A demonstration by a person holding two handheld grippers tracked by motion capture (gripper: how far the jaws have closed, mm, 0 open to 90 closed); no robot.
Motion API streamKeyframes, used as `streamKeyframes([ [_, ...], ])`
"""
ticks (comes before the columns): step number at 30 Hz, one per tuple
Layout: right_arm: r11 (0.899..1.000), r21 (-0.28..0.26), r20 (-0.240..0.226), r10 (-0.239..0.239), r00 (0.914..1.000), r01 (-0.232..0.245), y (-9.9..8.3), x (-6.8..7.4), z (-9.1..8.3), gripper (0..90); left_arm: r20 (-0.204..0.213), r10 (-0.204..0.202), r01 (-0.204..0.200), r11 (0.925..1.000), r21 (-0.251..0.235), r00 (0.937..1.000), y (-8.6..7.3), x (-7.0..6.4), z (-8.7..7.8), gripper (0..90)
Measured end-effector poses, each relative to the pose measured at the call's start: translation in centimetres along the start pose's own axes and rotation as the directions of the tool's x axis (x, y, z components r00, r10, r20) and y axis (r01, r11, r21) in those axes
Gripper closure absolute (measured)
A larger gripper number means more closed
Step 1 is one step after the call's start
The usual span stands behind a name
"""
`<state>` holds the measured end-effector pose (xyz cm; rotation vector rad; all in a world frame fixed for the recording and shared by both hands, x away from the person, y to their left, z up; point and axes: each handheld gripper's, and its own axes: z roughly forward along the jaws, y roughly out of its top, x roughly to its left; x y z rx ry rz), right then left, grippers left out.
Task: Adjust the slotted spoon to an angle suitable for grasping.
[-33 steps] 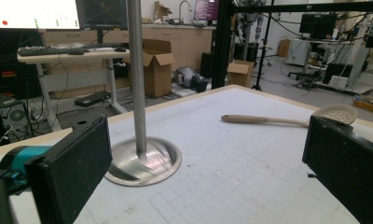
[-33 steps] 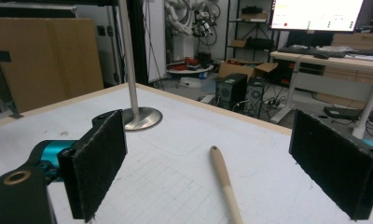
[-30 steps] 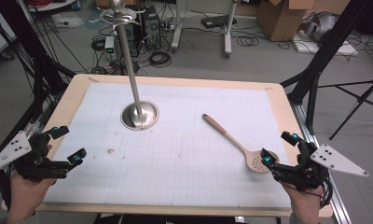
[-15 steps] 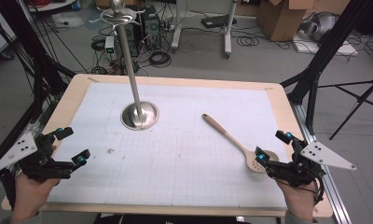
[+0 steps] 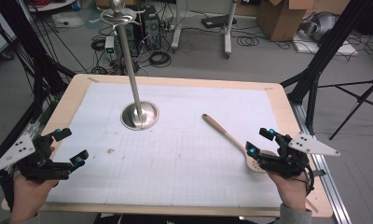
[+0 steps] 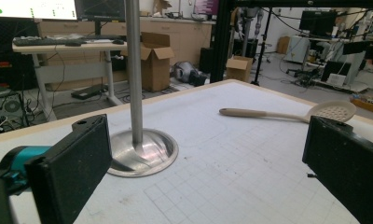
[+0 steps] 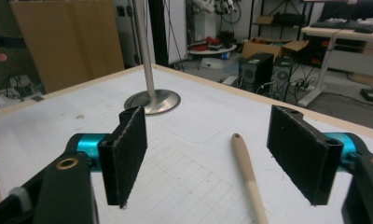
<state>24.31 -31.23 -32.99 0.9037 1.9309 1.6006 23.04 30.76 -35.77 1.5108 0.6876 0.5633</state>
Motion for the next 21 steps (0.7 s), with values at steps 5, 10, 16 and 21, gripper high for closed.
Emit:
streamKeyframes([
  [5,0.999,0.055,-0.030,0.000,0.9996,0.002,0.7,-0.2,1.7,37.3,0.004,0.001,-0.001,1.0000,0.004,1.0000,-0.1,0.0,0.1,1.7],
  [10,0.993,0.117,-0.054,-0.021,0.9984,0.027,1.1,-0.5,3.7,46.5,0.005,0.002,-0.002,1.0000,0.009,1.0000,-0.1,0.1,0.1,1.7],
  [16,0.985,0.163,-0.021,-0.060,0.9980,0.063,1.0,-0.6,5.4,58.3,0.007,-0.001,0.000,0.9999,0.017,1.0000,-0.3,0.0,0.3,1.7],
  [21,0.981,0.187,0.009,-0.057,0.9983,0.054,0.8,-1.2,6.4,66.7,0.010,0.000,0.000,0.9996,0.029,0.9999,-0.5,0.0,0.5,1.7],
])
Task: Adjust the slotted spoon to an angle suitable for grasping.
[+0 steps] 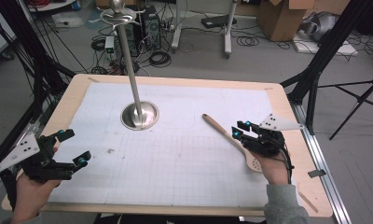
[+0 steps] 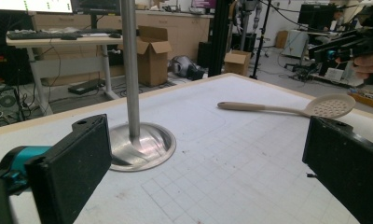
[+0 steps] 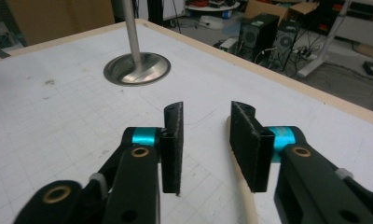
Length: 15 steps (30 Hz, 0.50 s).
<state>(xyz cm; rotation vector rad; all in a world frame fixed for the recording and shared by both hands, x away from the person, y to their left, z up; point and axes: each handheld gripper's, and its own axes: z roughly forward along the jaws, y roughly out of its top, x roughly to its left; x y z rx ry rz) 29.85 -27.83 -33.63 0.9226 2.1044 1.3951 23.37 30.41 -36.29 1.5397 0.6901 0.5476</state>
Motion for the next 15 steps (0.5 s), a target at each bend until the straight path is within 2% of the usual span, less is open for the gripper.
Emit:
streamKeyframes([
  [2,1.000,0.012,-0.003,0.008,1.0000,-0.008,-0.1,-0.3,0.4,67.8,0.002,-0.002,0.002,1.0000,0.000,1.0000,-0.1,0.0,0.1,1.7],
  [6,0.999,0.053,0.014,-0.006,0.9999,0.005,-0.2,-0.8,1.4,73.2,0.002,0.000,0.000,1.0000,0.008,1.0000,-0.2,0.0,0.2,1.7],
  [11,0.996,0.094,0.030,-0.017,0.9994,0.014,-0.4,-1.1,2.4,85.4,0.003,-0.001,0.001,0.9999,0.011,1.0000,-0.3,0.1,0.2,1.7],
  [15,0.994,0.107,0.035,-0.031,0.9989,0.027,-0.4,-1.2,3.2,89.6,0.002,-0.003,0.003,0.9999,0.012,1.0000,-0.3,0.1,0.2,1.7],
])
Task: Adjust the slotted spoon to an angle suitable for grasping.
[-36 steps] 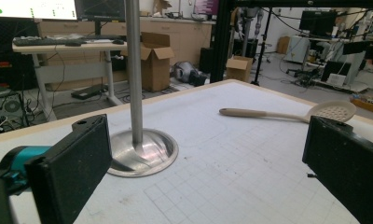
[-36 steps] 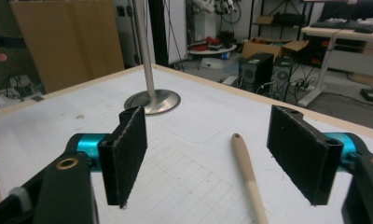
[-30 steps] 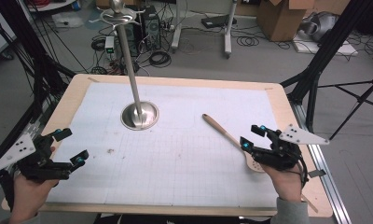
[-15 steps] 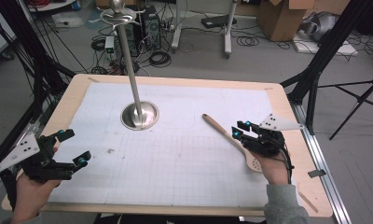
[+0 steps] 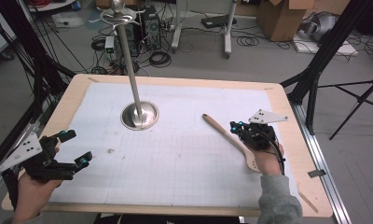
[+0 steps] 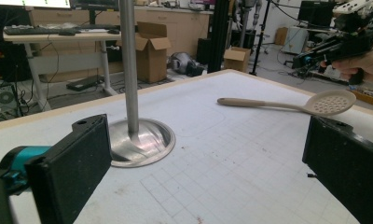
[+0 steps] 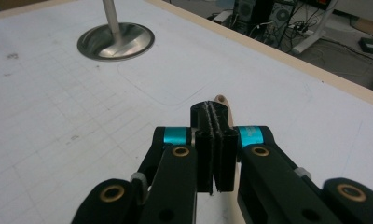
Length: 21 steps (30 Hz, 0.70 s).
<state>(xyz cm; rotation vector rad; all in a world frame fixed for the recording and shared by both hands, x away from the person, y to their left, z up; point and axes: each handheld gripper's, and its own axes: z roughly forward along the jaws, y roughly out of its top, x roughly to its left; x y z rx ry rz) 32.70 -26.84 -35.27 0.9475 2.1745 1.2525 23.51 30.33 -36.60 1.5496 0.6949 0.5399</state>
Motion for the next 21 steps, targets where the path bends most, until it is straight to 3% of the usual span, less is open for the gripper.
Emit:
streamKeyframes([
  [9,1.000,0.010,0.039,-0.009,0.9992,0.008,-0.1,-0.3,1.6,89.6,0.001,-0.004,0.004,1.0000,0.005,1.0000,-0.2,0.0,-0.1,1.7],
  [15,0.999,0.008,0.049,0.040,0.9980,-0.040,-0.3,-0.8,3.4,89.7,0.001,-0.006,0.006,0.9999,0.012,1.0000,-0.4,-0.1,-0.2,1.7],
  [21,0.999,0.040,0.057,0.021,0.9982,-0.023,-0.5,-1.2,5.2,89.8,-0.001,-0.011,0.011,0.9999,0.013,0.9999,-0.6,-0.1,-0.4,1.7],
])
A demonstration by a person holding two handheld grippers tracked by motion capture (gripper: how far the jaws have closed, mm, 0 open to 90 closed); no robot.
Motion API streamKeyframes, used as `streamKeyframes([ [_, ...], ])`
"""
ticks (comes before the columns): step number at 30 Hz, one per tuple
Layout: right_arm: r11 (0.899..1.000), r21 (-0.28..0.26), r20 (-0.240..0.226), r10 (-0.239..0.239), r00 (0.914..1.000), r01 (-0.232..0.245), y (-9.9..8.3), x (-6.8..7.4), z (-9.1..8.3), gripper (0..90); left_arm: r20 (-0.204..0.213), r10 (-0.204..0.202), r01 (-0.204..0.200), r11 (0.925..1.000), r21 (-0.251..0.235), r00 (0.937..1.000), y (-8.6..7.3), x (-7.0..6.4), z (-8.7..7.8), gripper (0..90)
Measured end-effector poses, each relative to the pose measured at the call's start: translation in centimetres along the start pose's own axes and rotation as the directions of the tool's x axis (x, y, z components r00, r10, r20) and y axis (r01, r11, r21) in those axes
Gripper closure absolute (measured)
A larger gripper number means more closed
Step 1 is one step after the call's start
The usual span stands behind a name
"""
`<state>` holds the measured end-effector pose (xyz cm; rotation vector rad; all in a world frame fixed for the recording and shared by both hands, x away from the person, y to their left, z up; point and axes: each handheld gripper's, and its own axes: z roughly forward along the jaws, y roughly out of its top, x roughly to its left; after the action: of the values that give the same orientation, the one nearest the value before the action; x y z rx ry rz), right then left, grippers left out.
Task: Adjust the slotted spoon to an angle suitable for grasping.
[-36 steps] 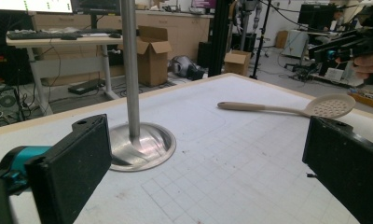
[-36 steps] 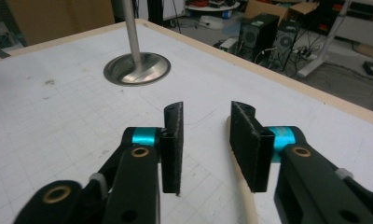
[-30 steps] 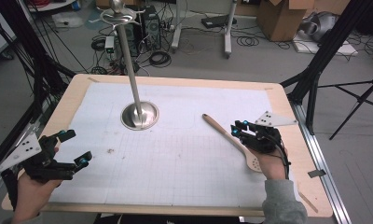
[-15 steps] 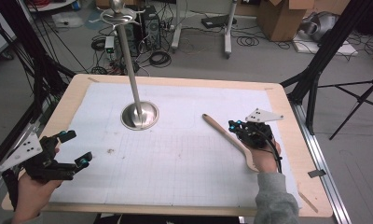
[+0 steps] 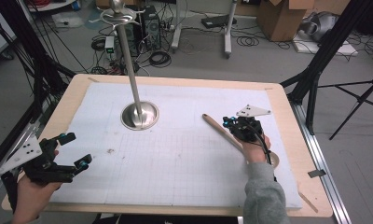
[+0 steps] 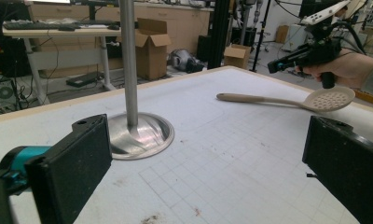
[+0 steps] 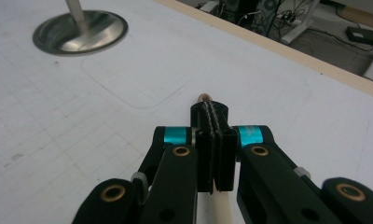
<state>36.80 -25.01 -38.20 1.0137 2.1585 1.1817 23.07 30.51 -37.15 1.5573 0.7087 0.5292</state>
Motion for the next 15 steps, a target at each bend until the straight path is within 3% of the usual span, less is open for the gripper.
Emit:
streamKeyframes([
  [4,0.999,0.026,0.014,0.040,0.9991,-0.040,-0.4,-0.5,1.2,89.8,0.000,-0.005,0.005,1.0000,0.005,1.0000,-0.2,0.0,-0.1,1.7],
  [15,0.996,0.071,0.042,0.046,0.9981,-0.049,-1.0,-1.4,3.0,90.0,-0.004,-0.013,0.013,0.9999,0.003,0.9999,-0.4,0.0,-0.4,1.7],
])
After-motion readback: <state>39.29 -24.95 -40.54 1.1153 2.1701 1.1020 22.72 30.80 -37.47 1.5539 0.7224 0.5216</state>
